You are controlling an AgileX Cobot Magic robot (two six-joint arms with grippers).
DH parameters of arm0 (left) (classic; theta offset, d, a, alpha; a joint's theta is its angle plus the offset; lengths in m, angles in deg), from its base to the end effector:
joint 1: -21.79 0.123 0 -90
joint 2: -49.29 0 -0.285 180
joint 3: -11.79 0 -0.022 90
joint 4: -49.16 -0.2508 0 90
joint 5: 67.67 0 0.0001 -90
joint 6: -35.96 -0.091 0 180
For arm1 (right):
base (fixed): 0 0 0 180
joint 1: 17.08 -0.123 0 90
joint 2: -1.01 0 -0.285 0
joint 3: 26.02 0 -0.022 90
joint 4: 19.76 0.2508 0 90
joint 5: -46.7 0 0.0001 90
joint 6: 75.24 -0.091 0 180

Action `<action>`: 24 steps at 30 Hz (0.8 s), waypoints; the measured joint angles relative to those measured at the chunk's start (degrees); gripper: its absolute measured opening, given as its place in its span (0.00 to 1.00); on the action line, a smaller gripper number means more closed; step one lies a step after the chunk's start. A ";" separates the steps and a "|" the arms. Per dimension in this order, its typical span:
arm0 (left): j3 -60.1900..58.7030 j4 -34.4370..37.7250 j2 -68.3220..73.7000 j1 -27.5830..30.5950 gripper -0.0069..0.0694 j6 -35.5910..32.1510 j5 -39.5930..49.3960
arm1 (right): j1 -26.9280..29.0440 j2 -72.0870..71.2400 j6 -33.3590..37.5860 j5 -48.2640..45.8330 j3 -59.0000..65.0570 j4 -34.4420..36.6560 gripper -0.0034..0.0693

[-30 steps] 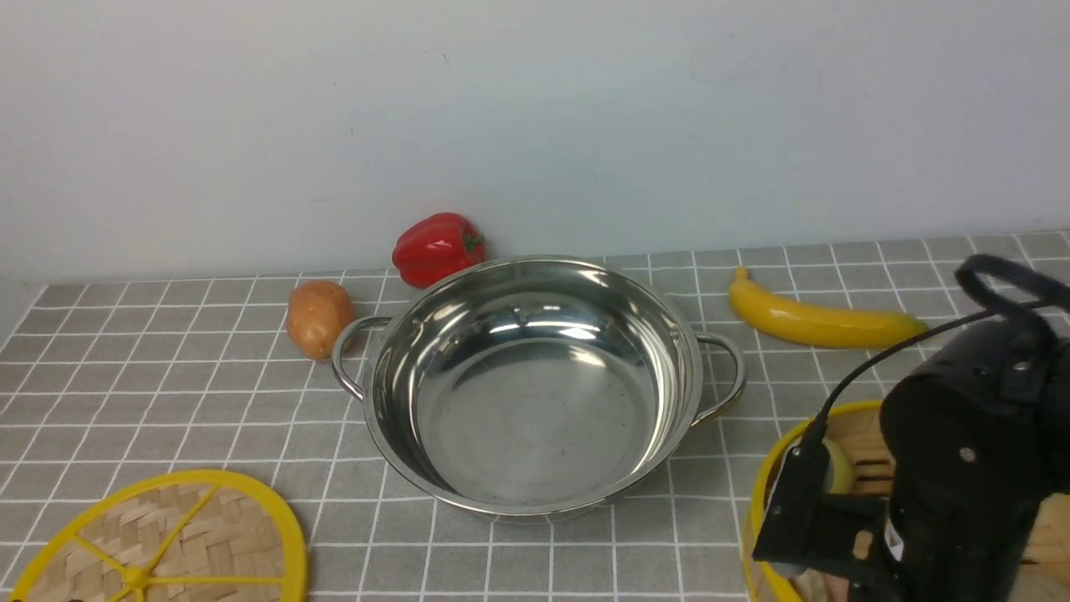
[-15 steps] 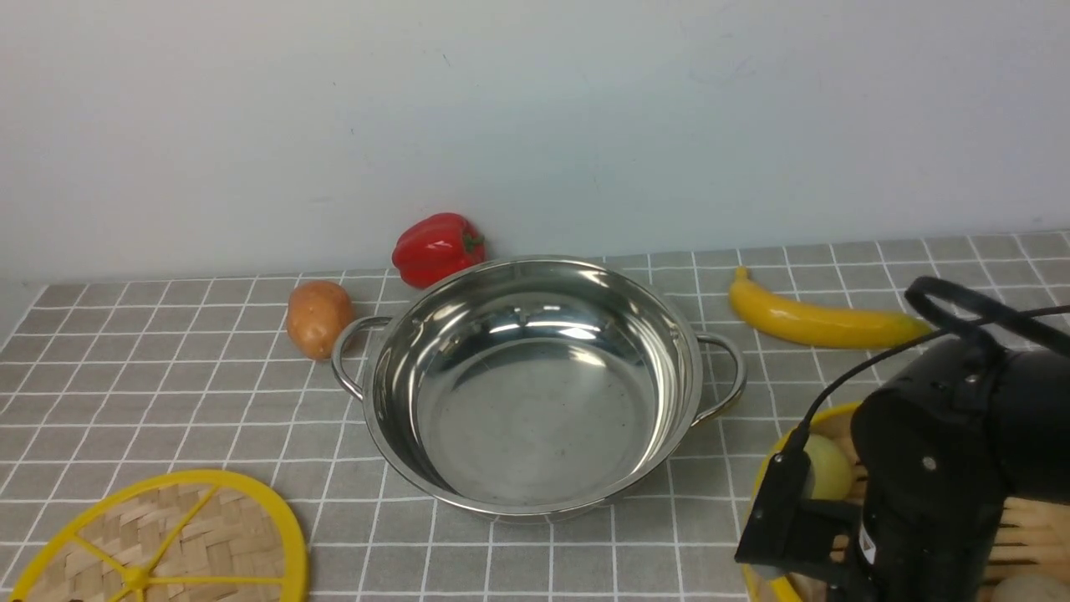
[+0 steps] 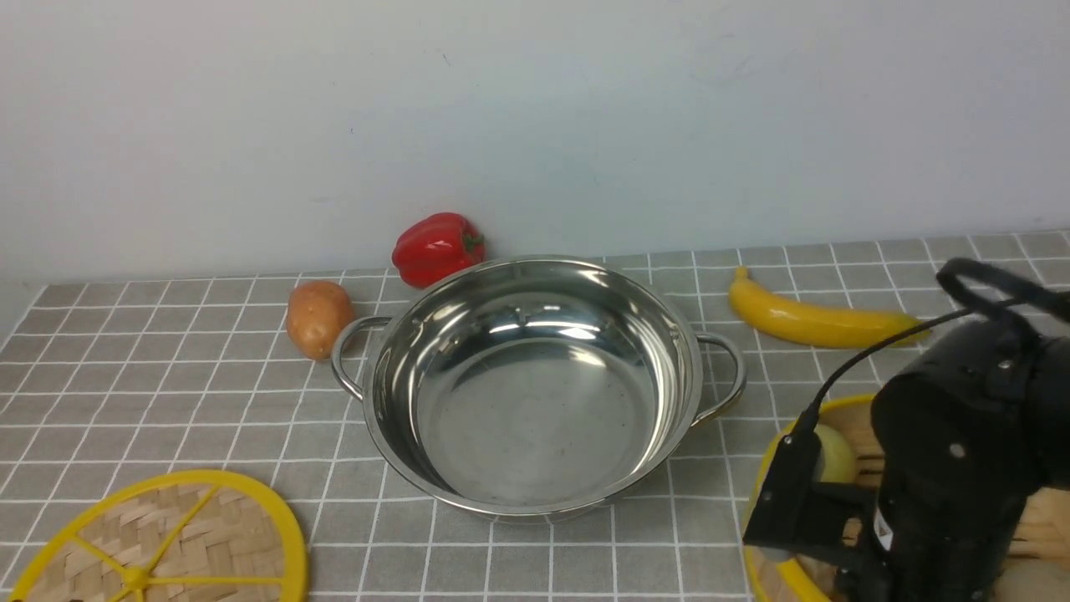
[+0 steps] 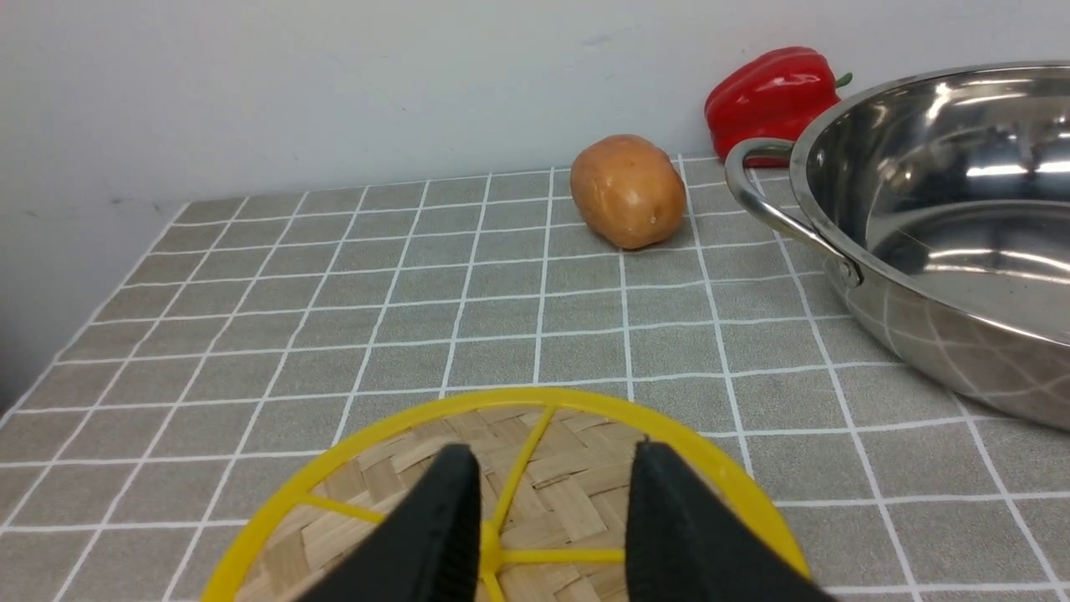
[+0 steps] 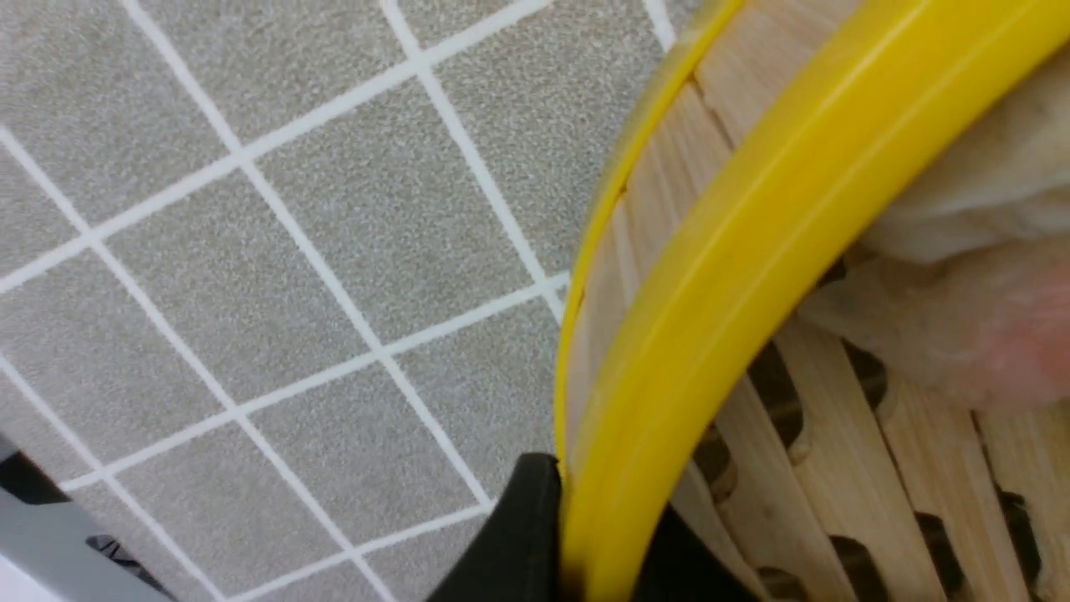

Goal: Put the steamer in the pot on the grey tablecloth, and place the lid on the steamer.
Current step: 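Reach for and grasp the rim of the bamboo steamer holding the buns with the right gripper, then place the bamboo steamer basket of food into the steel pot with the right gripper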

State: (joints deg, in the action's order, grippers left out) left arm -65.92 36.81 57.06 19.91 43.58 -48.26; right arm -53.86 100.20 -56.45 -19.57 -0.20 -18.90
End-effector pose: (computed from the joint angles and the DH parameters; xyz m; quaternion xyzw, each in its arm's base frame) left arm 0.0540 0.0047 0.1804 0.0191 0.7901 0.0397 0.6114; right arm 0.1960 0.1481 0.1893 0.4606 -0.8821 0.0089 0.0981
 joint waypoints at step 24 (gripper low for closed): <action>0.00 0.00 0.00 0.00 0.41 0.00 0.00 | 0.00 -4.08 2.24 -5.41 -23.45 -4.92 0.13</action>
State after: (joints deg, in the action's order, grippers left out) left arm -65.92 36.81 57.06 19.91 43.58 -48.26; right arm -53.86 96.12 -54.21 -24.98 -23.65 -23.82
